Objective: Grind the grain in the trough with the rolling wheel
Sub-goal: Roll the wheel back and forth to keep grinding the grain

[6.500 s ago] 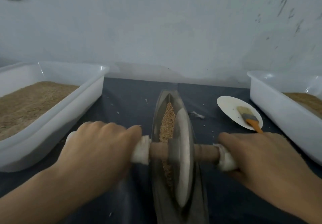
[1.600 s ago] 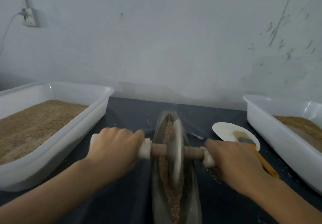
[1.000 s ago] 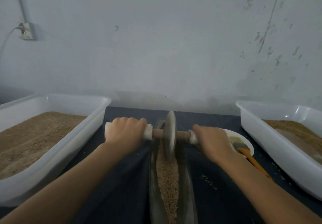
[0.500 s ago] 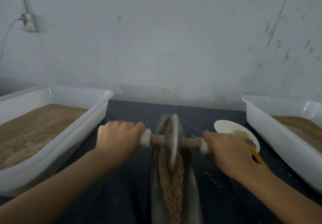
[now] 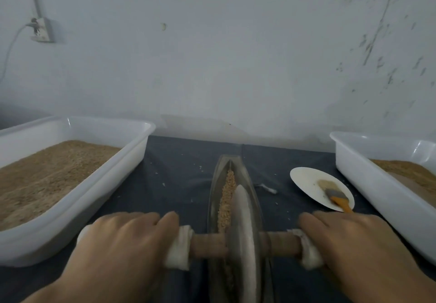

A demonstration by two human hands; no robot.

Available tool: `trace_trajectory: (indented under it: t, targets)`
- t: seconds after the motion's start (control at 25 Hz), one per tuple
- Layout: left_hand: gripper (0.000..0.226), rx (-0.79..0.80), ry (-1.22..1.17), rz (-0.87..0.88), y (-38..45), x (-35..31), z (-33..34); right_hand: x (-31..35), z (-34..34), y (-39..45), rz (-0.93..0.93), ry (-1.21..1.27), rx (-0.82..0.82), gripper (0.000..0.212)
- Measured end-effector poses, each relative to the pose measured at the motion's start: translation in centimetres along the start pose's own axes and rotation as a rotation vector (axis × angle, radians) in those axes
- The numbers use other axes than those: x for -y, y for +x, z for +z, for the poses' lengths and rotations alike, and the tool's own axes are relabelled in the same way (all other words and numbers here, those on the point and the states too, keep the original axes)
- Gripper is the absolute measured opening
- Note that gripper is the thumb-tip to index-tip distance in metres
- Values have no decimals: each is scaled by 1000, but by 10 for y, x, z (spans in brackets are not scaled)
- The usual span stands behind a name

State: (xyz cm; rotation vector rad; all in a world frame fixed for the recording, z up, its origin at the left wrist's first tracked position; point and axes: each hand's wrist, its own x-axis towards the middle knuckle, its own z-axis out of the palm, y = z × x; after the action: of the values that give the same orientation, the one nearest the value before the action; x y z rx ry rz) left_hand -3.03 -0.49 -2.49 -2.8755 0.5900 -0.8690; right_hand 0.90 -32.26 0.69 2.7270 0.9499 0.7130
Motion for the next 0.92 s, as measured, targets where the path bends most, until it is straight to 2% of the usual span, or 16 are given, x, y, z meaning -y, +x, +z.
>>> trace_trajectory:
  t: [0.08,0.12,0.24,0.4,0.48,0.56,0.64,0.68,0.72,0.8,0.84,0.92]
  targets:
    - [54,113,86,-32,11,-2,-2,-1,6,8,50,10,232,44]
    - [54,170,155,-62,28,-2,2,-7,16,18,117,20,281,36]
    - [40,163,214,-206,89,13,38,-24,49,64,255,18,193,24]
    - [25,148,175,-253,128,24,53,-34,62,100,313,-40,127,23]
    - [26,169,114,-227,106,20,44,-27,50,78,259,-28,148,26]
    - [34,201,45,-179,64,11,29,-14,33,41,105,-40,79,43]
    - [46,107,22,-78,22,-4,7,-2,14,11,12,-15,-81,52]
    - [49,-2,-11,-36,7,-9,-2,0,5,3,3,-1,-104,51]
    - [49,-62,-21,-25,-2,-11,-7,0,4,-2,11,-13,-59,49]
    - [50,53,48,-71,4,-14,-10,0,10,5,48,-21,169,53]
    - [50,155,133,-101,20,-15,-9,-4,19,13,71,-5,178,55]
    - [38,216,233,-191,61,-4,15,-17,43,41,169,-2,101,46]
